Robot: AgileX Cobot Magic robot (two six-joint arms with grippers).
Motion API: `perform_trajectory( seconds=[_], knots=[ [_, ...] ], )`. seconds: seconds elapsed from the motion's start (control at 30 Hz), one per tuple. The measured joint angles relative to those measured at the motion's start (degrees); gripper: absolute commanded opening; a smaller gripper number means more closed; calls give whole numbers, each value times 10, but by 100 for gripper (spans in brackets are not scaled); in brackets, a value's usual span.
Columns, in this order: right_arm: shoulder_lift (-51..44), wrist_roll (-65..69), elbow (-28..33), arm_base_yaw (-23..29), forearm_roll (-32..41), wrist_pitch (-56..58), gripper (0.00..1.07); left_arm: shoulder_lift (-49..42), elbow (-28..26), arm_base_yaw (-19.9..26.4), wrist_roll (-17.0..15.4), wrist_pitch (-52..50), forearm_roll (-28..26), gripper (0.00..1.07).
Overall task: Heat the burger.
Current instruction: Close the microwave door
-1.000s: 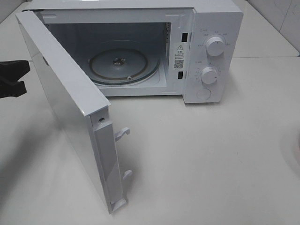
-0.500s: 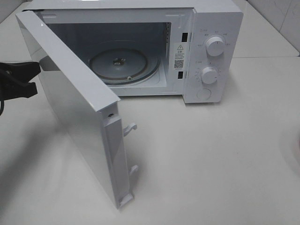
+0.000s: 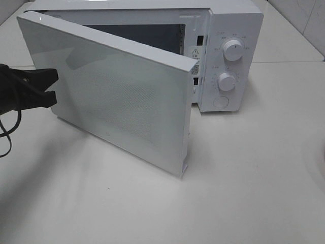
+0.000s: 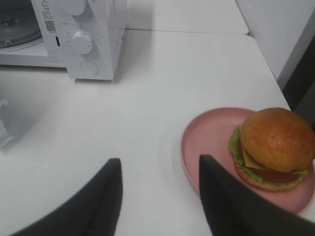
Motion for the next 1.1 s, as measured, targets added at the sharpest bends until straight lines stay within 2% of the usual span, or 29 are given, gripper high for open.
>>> perform_trajectory(
  seconds=[0.03, 0.1, 0.17, 0.47, 0.67, 0.9, 1.1],
  knots=[
    [0, 0, 0, 0, 0, 0, 50, 0, 0, -13, 17, 2, -24, 0],
    [0, 0, 0, 0, 0, 0, 50, 0, 0, -20, 28, 2, -36, 0],
    [0, 0, 0, 0, 0, 0, 50, 1, -7, -39, 54, 3, -61, 0],
    [0, 0, 0, 0, 0, 0, 50, 22, -45, -46, 58, 5, -75, 0],
    [0, 0, 0, 0, 0, -1, 50, 46, -69, -68, 60, 11, -93, 0],
    [0, 0, 0, 0, 0, -1, 50, 84, -108, -92, 93, 14, -144, 0],
    [0, 0, 0, 0, 0, -1, 50, 113, -129, -100, 99, 14, -132, 0]
  ],
)
